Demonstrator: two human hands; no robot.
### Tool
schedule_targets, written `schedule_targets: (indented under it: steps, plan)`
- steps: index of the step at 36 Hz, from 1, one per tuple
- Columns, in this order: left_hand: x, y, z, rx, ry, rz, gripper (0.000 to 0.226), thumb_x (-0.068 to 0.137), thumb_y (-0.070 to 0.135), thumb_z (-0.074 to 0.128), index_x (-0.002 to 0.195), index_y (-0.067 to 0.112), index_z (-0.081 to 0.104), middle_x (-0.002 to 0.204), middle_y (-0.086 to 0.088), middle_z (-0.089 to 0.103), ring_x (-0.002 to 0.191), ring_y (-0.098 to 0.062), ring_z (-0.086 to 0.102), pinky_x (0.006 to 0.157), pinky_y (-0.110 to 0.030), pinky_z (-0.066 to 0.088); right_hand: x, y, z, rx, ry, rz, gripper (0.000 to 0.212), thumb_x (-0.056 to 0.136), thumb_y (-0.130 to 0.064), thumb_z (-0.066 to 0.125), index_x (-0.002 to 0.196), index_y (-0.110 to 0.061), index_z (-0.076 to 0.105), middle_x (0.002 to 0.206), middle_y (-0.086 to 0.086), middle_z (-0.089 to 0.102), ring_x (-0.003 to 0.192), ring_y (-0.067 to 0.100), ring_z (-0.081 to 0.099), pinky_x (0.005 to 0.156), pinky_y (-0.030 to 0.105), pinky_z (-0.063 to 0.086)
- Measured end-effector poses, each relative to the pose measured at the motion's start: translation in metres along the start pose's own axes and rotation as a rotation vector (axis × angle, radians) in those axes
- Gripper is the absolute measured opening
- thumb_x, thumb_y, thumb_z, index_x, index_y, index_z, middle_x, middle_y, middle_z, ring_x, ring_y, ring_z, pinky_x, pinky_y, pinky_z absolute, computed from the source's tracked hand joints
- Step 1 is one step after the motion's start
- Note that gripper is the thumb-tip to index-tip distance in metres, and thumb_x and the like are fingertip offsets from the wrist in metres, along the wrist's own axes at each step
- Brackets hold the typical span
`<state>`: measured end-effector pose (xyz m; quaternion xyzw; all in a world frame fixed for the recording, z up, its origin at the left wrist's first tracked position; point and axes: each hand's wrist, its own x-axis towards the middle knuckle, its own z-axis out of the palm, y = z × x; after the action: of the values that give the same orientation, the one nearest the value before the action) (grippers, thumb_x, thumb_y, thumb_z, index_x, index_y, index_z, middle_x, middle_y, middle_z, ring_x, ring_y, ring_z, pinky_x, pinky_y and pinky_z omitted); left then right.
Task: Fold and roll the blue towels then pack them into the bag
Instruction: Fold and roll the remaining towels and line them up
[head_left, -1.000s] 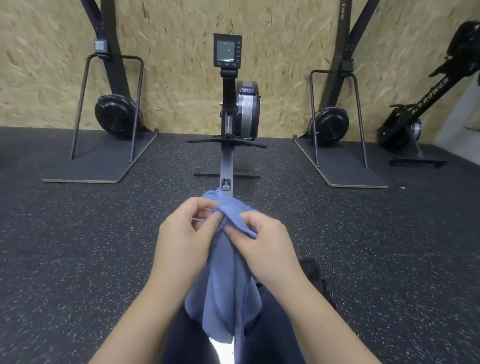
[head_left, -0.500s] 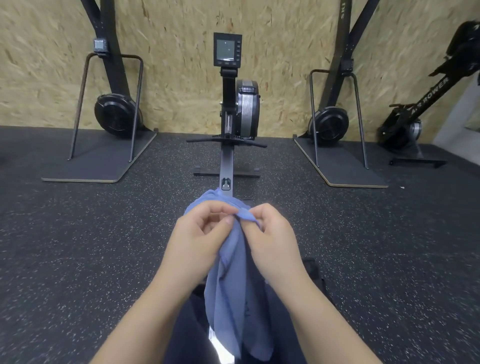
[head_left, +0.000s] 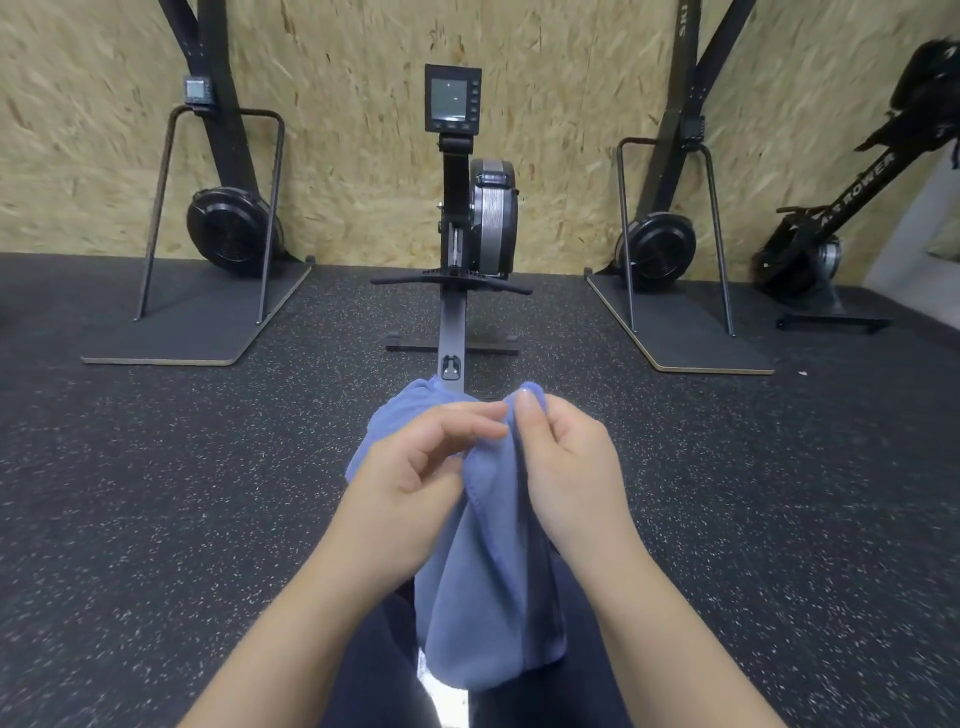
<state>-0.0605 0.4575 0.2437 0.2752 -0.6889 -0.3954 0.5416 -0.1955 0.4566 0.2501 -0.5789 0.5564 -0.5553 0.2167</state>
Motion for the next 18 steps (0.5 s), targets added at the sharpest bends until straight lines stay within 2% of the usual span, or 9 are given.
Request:
schedule_targets:
  steps: [2,4,6,8,11,14,16,18]
  plan:
    - [0.0,-0.002,0.001,0.1,-0.011,0.061,0.047,0.075,-0.011,0.046,0.094,0.025,0.07,0.114,0.02,0.066,0.116,-0.002,0.058,0.096,-0.013,0.041,-0.001,-0.001,-0.002,-0.004,-0.009,-0.035,0.035,0.099,-0.027,0.048,0.076,-0.005,0.06,0.065,0.003,0.058,0.06,0.007,0.043,0.059,0.028,0.036]
    - [0.001,-0.005,0.002,0.205,-0.003,0.126,0.051,0.074,-0.013,0.05,0.095,0.03,0.067,0.116,0.02,0.063,0.113,0.0,0.058,0.093,-0.011,0.042,-0.002,-0.001,-0.002,-0.007,-0.012,-0.062,0.026,0.098,-0.023,0.05,0.078,-0.012,0.062,0.068,-0.001,0.062,0.063,0.003,0.05,0.061,0.021,0.038]
    - [0.002,-0.008,0.003,0.286,0.019,0.185,0.044,0.075,-0.009,0.057,0.095,0.028,0.066,0.114,0.022,0.062,0.107,0.001,0.059,0.088,-0.01,0.044,-0.003,-0.002,0.0,0.004,-0.011,-0.06,0.017,0.096,-0.017,0.053,0.084,-0.023,0.062,0.074,-0.009,0.065,0.07,0.0,0.056,0.064,0.014,0.041]
    - [0.003,-0.01,0.002,0.375,0.049,0.235,0.033,0.077,0.001,0.061,0.093,0.029,0.065,0.107,0.028,0.061,0.099,0.002,0.06,0.085,-0.01,0.044,-0.004,-0.002,0.003,0.005,-0.02,-0.058,0.014,0.095,-0.017,0.053,0.091,-0.028,0.061,0.079,-0.012,0.066,0.077,0.003,0.058,0.07,0.018,0.044]
    - [0.002,-0.009,0.001,0.408,0.072,0.208,0.023,0.077,0.018,0.055,0.093,0.031,0.065,0.1,0.032,0.061,0.094,0.003,0.061,0.083,-0.012,0.045,-0.005,-0.004,0.003,-0.011,-0.055,-0.05,0.015,0.096,-0.016,0.052,0.102,-0.024,0.063,0.084,-0.011,0.066,0.082,0.004,0.058,0.074,0.019,0.044]
    - [0.001,-0.004,-0.001,0.418,0.09,0.099,0.021,0.078,0.018,0.058,0.078,0.038,0.063,0.088,0.034,0.063,0.082,0.009,0.059,0.074,-0.005,0.041,-0.005,-0.005,0.0,-0.063,-0.104,-0.056,0.019,0.097,-0.016,0.051,0.107,-0.016,0.067,0.088,-0.006,0.07,0.084,0.005,0.059,0.076,0.016,0.042]
    - [0.001,-0.001,-0.002,0.427,0.108,0.046,0.024,0.079,0.018,0.056,0.079,0.042,0.059,0.08,0.035,0.063,0.074,0.011,0.058,0.069,-0.003,0.038,-0.005,-0.004,0.0,-0.091,-0.139,-0.056,0.025,0.098,-0.022,0.049,0.111,-0.013,0.068,0.1,-0.005,0.071,0.093,0.006,0.06,0.083,0.018,0.043]
    - [0.003,0.001,-0.004,0.436,0.117,0.037,0.017,0.082,0.025,0.056,0.079,0.042,0.059,0.08,0.031,0.064,0.074,0.008,0.059,0.069,-0.007,0.041,-0.005,-0.005,-0.001,-0.093,-0.187,-0.05,0.027,0.099,-0.024,0.048,0.112,-0.014,0.069,0.107,-0.007,0.07,0.1,0.004,0.06,0.087,0.02,0.043]
